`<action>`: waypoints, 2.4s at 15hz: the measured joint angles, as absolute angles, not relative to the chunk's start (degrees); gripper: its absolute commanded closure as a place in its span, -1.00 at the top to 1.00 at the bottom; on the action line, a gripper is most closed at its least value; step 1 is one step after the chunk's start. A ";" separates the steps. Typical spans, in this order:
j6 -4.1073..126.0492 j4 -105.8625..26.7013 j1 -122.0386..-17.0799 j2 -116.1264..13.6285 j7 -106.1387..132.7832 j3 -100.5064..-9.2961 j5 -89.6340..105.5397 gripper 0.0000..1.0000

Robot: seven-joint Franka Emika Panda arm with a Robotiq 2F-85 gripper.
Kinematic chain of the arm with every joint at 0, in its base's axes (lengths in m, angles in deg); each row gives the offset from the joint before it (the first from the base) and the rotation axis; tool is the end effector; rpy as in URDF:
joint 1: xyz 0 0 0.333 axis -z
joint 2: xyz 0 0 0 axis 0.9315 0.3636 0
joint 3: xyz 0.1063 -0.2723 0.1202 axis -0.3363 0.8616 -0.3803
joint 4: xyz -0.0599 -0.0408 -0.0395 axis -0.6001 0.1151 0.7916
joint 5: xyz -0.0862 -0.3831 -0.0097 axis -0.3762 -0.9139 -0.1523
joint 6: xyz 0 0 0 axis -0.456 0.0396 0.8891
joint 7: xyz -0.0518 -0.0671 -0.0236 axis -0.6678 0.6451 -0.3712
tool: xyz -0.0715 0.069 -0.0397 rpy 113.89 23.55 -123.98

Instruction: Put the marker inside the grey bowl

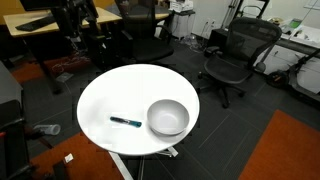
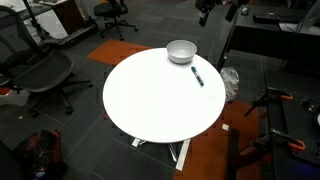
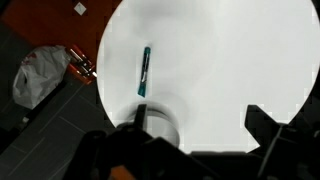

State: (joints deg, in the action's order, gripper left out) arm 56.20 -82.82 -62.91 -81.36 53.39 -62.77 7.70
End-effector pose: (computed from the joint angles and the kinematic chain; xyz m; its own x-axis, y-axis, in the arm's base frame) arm 0.4761 -0.0162 0.4316 0.7014 -0.6989 0.1396 -0.7000 -0.7124 -0.0491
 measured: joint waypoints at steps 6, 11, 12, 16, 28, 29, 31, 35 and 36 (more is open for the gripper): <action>60.38 -87.92 -61.92 -81.64 62.14 -62.72 5.10 1.00; 64.15 -90.92 -60.77 -80.52 66.55 -62.39 2.60 1.00; 65.12 -91.22 -60.63 -79.95 66.57 -62.04 2.24 1.00; 69.45 -91.65 -60.03 -76.38 66.57 -60.51 1.25 1.00; 73.55 -87.30 -60.85 -62.59 66.43 -55.62 -0.43 1.00; 74.07 -86.99 -61.07 -61.81 66.34 -55.32 -0.29 1.00; 75.87 -86.70 -61.46 -60.47 65.86 -54.80 0.05 1.00; 80.09 -86.40 -61.80 -58.15 62.66 -54.29 1.89 1.00; 80.94 -86.35 -61.81 -57.55 61.59 -54.27 2.76 1.00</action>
